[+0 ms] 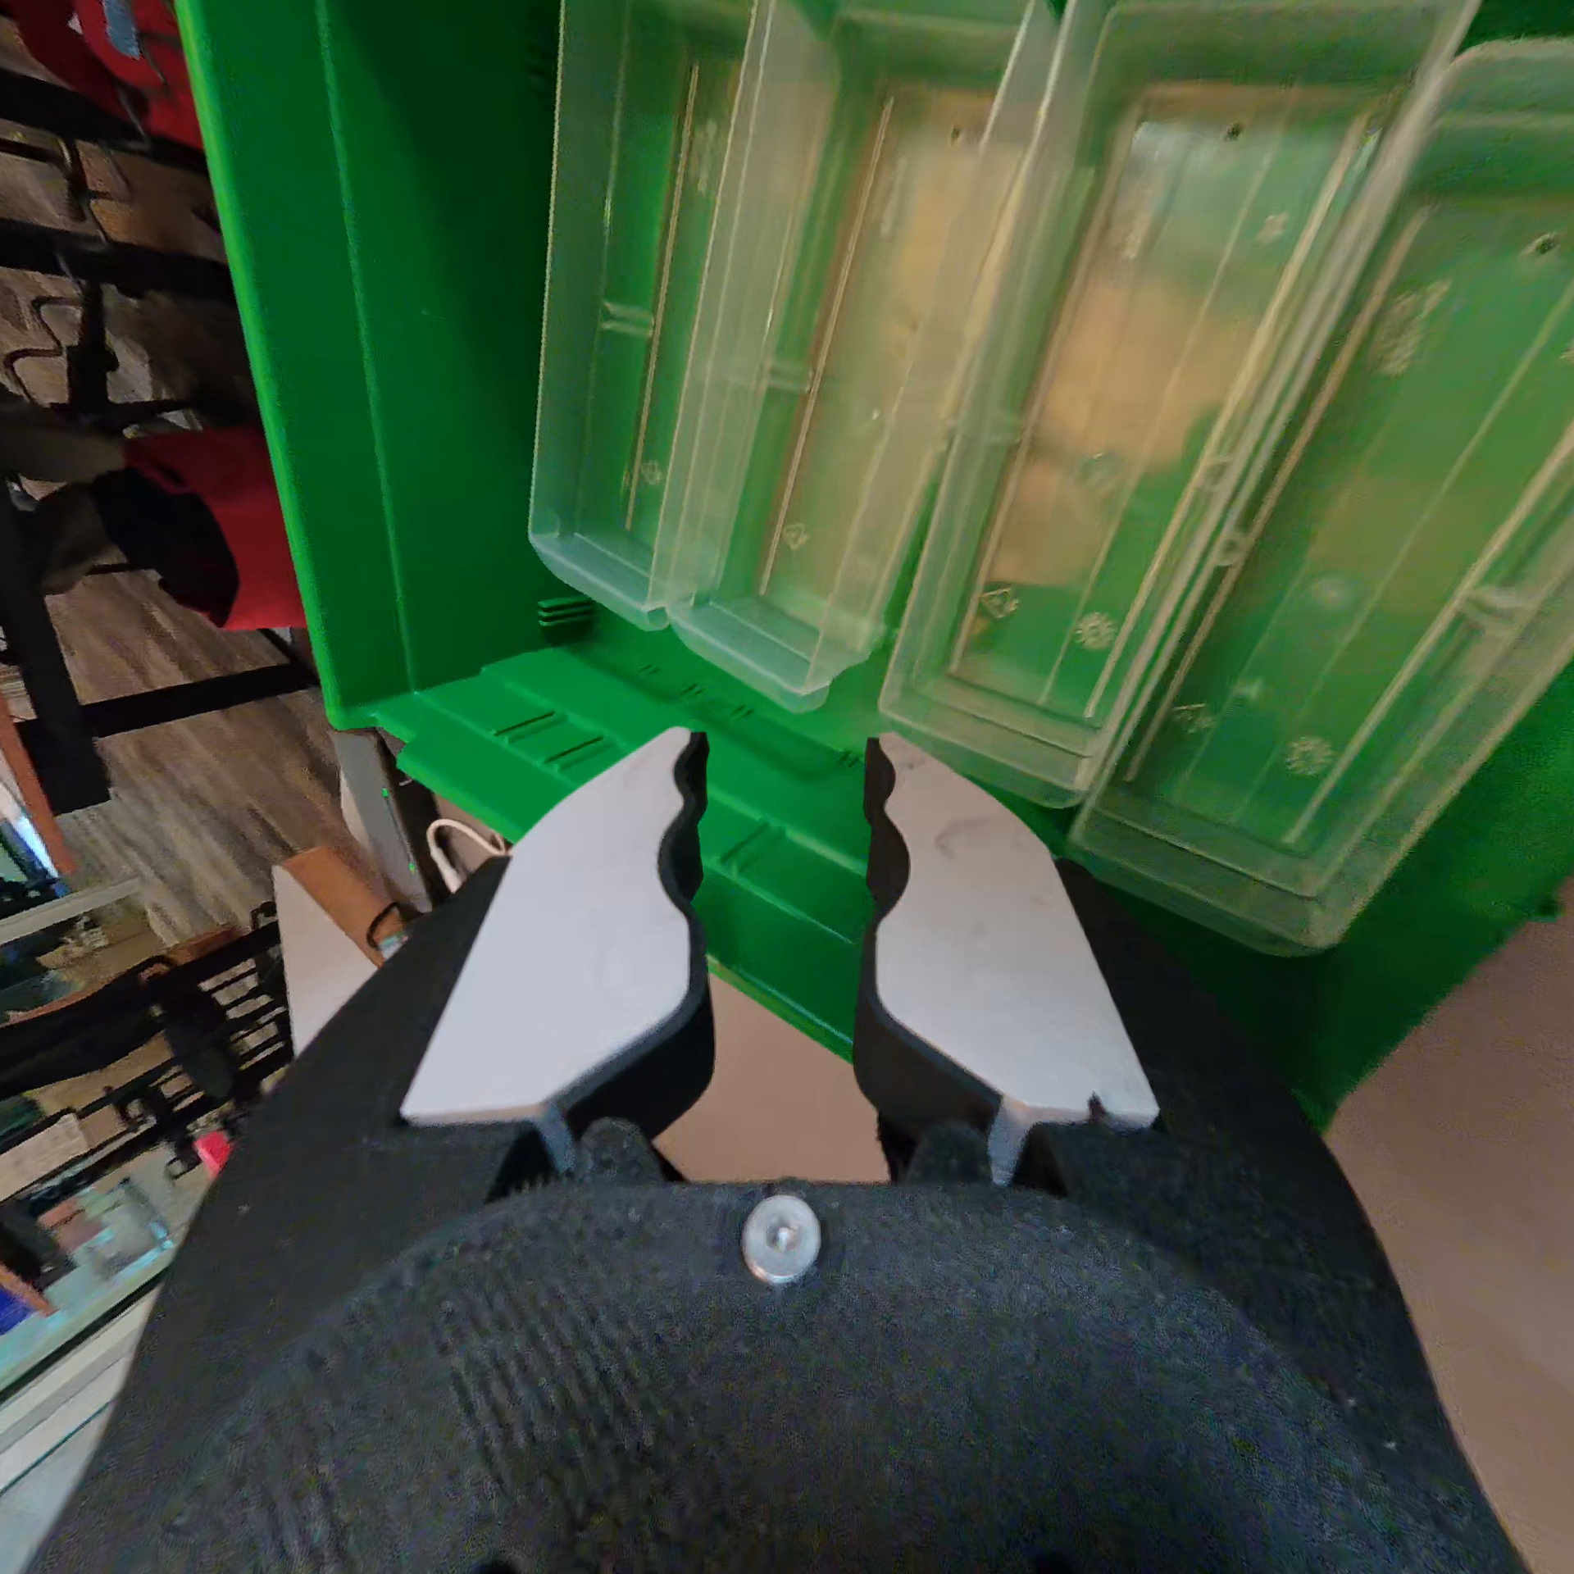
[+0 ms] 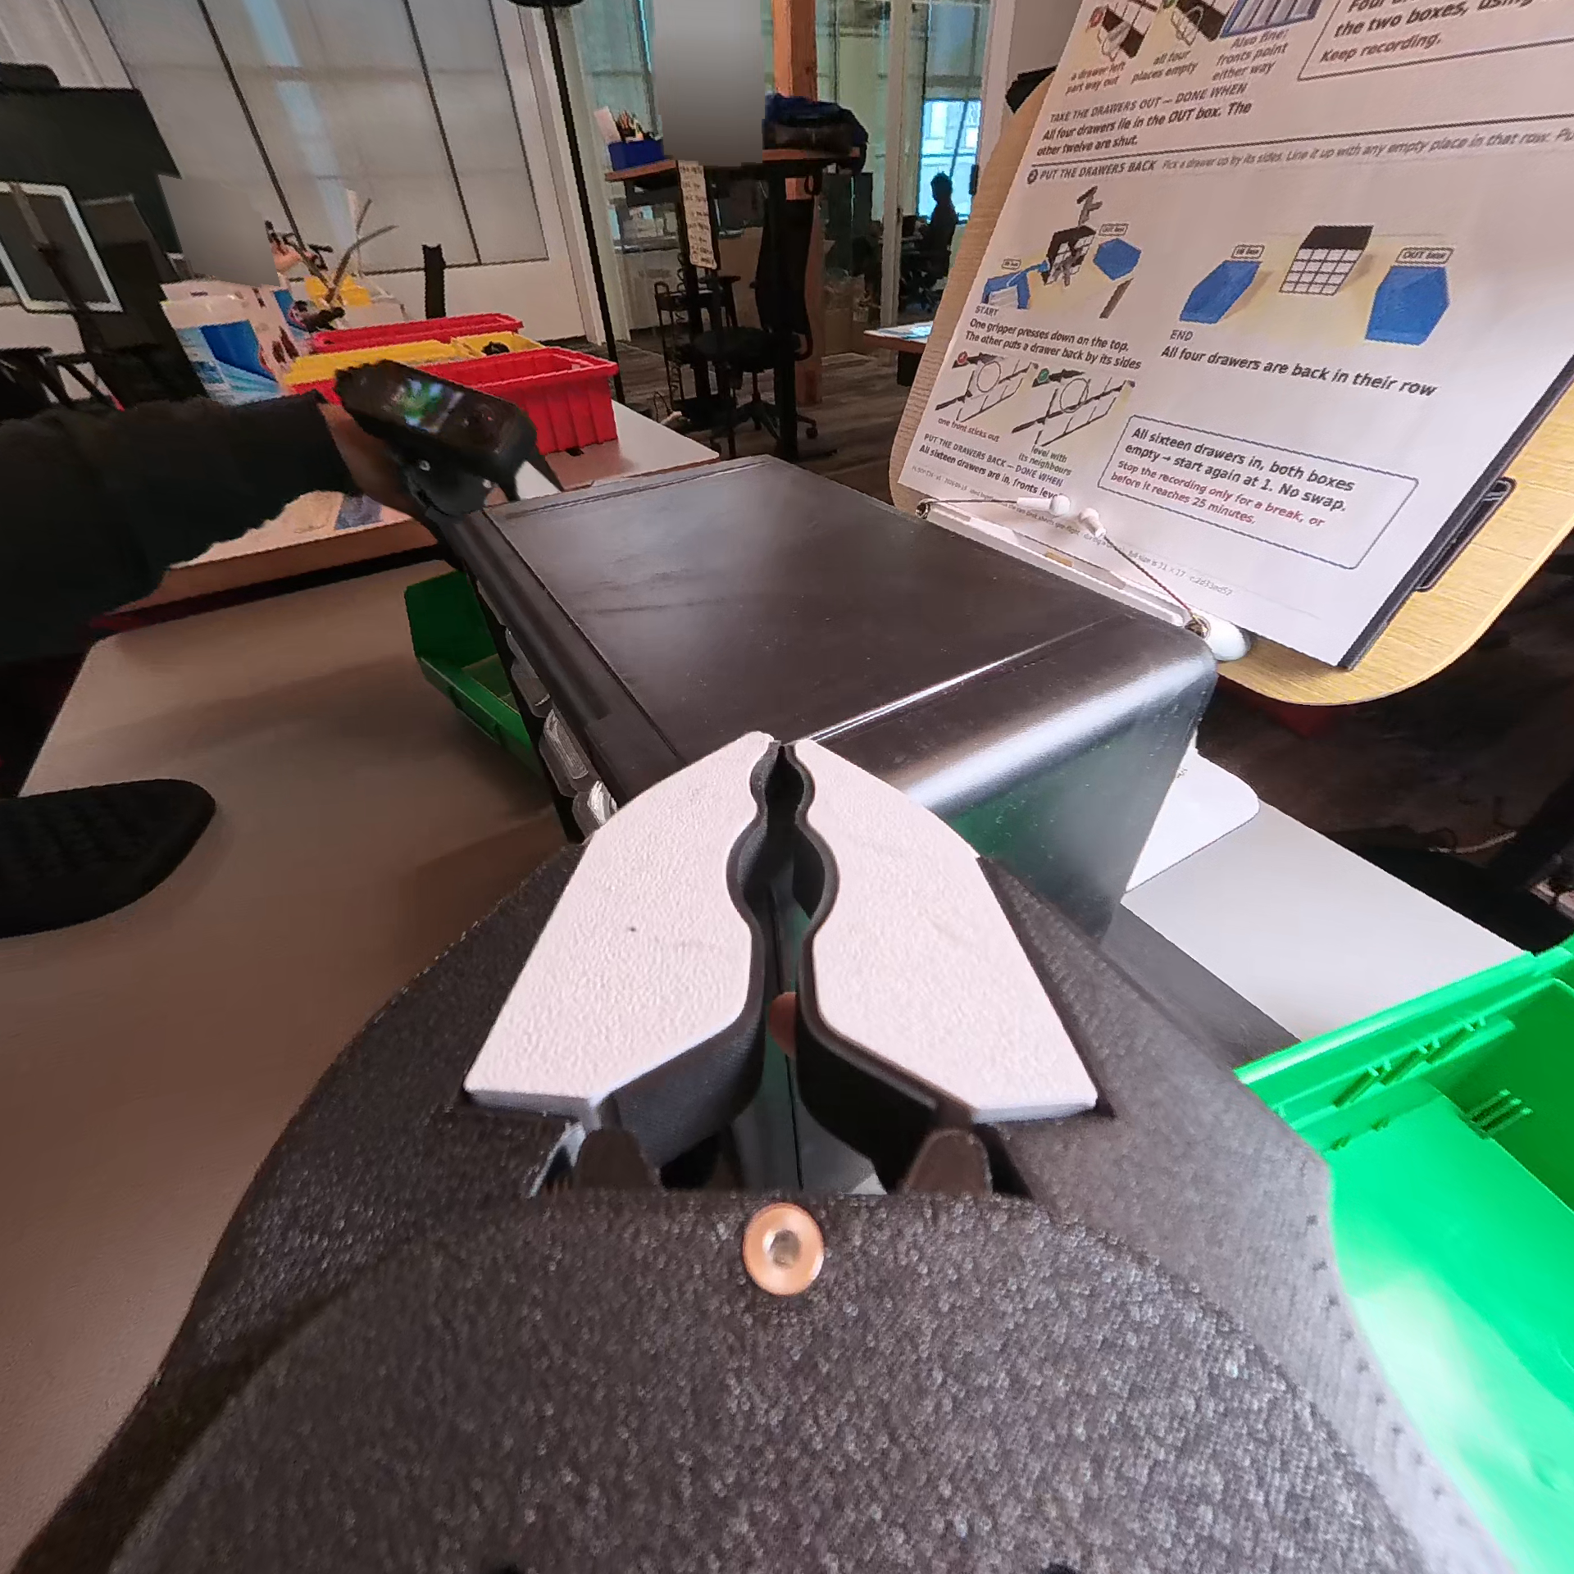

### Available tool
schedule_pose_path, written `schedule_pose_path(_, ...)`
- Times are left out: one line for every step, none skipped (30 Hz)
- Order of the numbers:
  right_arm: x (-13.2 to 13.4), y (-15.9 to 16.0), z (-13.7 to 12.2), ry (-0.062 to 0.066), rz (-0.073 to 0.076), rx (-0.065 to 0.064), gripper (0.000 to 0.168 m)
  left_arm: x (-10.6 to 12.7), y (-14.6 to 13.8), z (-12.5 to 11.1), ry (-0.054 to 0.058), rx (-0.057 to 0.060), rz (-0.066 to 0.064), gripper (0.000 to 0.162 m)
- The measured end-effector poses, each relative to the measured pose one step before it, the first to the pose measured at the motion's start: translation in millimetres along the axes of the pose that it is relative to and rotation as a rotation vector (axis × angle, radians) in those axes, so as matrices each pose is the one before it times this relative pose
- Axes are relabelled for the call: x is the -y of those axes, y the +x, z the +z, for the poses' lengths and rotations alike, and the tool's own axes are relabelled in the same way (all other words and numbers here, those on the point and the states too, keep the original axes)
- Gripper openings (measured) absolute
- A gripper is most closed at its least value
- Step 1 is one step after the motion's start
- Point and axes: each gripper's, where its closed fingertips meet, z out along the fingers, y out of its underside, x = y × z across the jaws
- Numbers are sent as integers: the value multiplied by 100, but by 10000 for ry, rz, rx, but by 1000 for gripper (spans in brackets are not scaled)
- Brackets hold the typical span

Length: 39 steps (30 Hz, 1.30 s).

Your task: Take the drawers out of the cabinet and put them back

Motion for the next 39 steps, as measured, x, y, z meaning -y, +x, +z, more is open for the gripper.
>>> schedule_pose_path(-2,7,-14,47,39,27,0,-120,-328,449,-159,-20,182,36)
schedule_pose_path(1,1,-8,50,35,17,0,-12,-175,457,-92,-119,238,35)
schedule_pose_path(7,-2,-4,38,31,2,0,-10,-203,459,-98,-94,282,33)
schedule_pose_path(4,-1,-7,21,8,-13,0,-55,-377,450,-153,24,332,32)
schedule_pose_path(-11,2,-3,11,-29,-22,0,-44,-527,447,-151,104,392,30)
schedule_pose_path(7,1,-4,8,-37,-10,0,-36,-693,477,-123,186,392,27)
schedule_pose_path(1,7,2,8,3,10,0,-151,-898,543,-176,269,385,26)
schedule_pose_path(2,-4,2,17,16,21,0,-402,-1049,615,-312,359,460,26)
schedule_pose_path(4,-4,-9,27,14,27,0,-538,-1092,631,-367,393,522,25)
schedule_pose_path(0,4,-1,30,27,29,0,-441,-941,630,-278,295,461,25)
schedule_pose_path(-1,-3,0,29,44,32,0,-218,-755,598,-132,188,347,24)
schedule_pose_path(9,3,0,27,42,36,0,29,-595,556,6,130,320,24)
schedule_pose_path(-2,-7,0,26,42,44,0,226,-441,532,88,126,404,25)
schedule_pose_path(11,3,1,35,44,52,0,231,-306,543,46,155,582,28)
schedule_pose_path(6,-7,2,45,54,65,0,162,-158,527,-50,153,830,30)
schedule_pose_path(12,-4,3,57,58,70,0,239,-73,462,-33,141,932,32)
schedule_pose_path(11,0,-4,58,25,63,0,350,-26,369,48,58,776,33)
schedule_pose_path(13,-10,-5,54,19,50,0,265,3,306,43,-54,580,35)
schedule_pose_path(8,-8,0,49,23,44,0,101,16,247,-13,-105,517,37)
schedule_pose_path(16,-5,-3,49,24,33,0,3,10,196,-12,-104,509,38)
schedule_pose_path(7,3,-8,35,2,21,0,-15,35,173,9,-108,445,40)
schedule_pose_path(3,-7,6,11,-11,5,0,-66,85,182,-11,-130,353,42)
schedule_pose_path(-11,6,-4,-16,-5,-12,0,-81,29,204,-34,-66,309,42)
schedule_pose_path(-8,6,15,-36,-17,-29,0,19,-84,207,-5,53,292,42)
schedule_pose_path(-5,-1,0,-46,-33,-38,0,195,-85,224,56,94,227,42)
schedule_pose_path(-17,8,-6,-39,-41,-46,0,311,12,253,77,56,131,41)
schedule_pose_path(-2,-4,3,-29,-31,-35,0,341,66,233,46,12,78,40)
schedule_pose_path(-10,-1,3,-14,-13,-19,0,176,25,182,-54,-2,50,42)
schedule_pose_path(4,-2,-9,5,3,-6,0,62,7,104,-56,13,-17,41)
schedule_pose_path(4,3,-3,19,12,3,0,14,-53,-20,34,30,-111,36)
schedule_pose_path(3,-8,-3,18,16,10,0,-38,-22,-139,80,-21,-113,29)
schedule_pose_path(-2,0,3,13,10,5,0,-25,70,-139,65,-87,-69,26)
schedule_pose_path(7,7,-6,6,1,-5,0,-6,68,-59,-22,-45,-24,25)
schedule_pose_path(1,-2,-1,1,-3,-4,0,-19,-11,26,-102,57,80,25)
schedule_pose_path(-1,-2,-2,0,-3,-4,0,-48,-39,63,-139,137,162,24)
schedule_pose_path(-2,2,5,0,-11,-12,0,-59,-41,62,-101,163,152,24)
schedule_pose_path(-10,-3,-10,-5,-13,-13,0,-18,-10,37,-26,139,67,24)
schedule_pose_path(5,3,4,-4,-10,-7,0,-2,-6,7,29,115,-11,25)
schedule_pose_path(-4,-7,-7,5,-6,4,0,2,-20,-17,30,130,-41,26)
